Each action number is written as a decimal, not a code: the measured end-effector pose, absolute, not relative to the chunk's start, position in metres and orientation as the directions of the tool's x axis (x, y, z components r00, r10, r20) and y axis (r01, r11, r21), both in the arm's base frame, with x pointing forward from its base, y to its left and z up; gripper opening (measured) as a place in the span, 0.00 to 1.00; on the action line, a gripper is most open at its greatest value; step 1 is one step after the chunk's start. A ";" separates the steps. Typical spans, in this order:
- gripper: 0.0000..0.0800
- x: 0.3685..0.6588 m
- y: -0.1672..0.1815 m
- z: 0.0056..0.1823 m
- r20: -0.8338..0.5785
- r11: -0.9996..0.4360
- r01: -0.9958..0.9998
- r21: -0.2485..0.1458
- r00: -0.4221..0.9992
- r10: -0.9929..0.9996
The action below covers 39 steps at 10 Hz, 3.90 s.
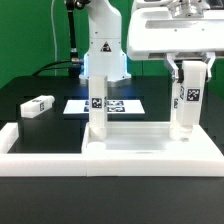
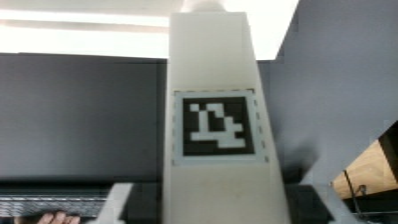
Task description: Assemble desk
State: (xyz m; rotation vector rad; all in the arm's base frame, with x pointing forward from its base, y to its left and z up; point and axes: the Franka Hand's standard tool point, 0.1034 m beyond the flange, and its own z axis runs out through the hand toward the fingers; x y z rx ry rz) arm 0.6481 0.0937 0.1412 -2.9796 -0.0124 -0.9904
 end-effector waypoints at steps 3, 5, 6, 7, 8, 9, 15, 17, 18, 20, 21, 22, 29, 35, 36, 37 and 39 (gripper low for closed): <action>0.36 0.646 0.091 0.133 0.589 -1.000 0.011 0.009 0.808 0.014; 0.36 0.647 0.095 0.128 0.584 -1.000 0.016 0.011 0.812 0.019; 0.36 0.649 0.096 0.128 0.585 -1.000 0.018 0.011 0.811 0.021; 0.36 0.651 0.097 0.128 0.586 -1.000 0.018 0.011 0.810 0.021; 0.36 0.652 0.099 0.127 0.586 -1.000 0.021 0.010 0.810 0.023; 0.36 0.652 0.103 0.125 0.584 -1.000 0.027 0.008 0.811 0.027; 0.36 0.650 0.099 0.120 0.576 -0.999 0.033 0.018 0.817 0.037; 0.36 0.650 0.097 0.119 0.572 -0.999 0.030 0.018 0.819 0.035; 0.36 0.650 0.098 0.119 0.572 -0.999 0.031 0.018 0.819 0.036; 0.65 0.650 0.098 0.119 0.572 -0.999 0.031 0.018 0.820 0.036; 0.77 0.650 0.098 0.119 0.572 -0.999 0.031 0.018 0.820 0.036; 0.77 0.650 0.098 0.119 0.572 -0.999 0.031 0.018 0.820 0.036; 0.81 0.650 0.097 0.118 0.565 -0.999 0.030 0.018 0.824 0.035; 0.81 0.657 0.093 0.134 0.234 -0.999 -0.035 -0.024 0.972 -0.040; 0.81 0.658 0.098 0.134 0.165 -0.998 -0.058 -0.030 0.984 -0.062; 0.81 0.662 0.104 0.132 0.119 -0.997 -0.067 -0.028 0.990 -0.069; 0.81 0.666 0.100 0.130 0.054 -0.997 -0.070 -0.020 0.996 -0.071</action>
Offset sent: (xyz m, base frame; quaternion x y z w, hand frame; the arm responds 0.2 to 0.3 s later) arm 0.0053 0.0128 -0.0134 0.0179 0.0069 0.0165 0.9997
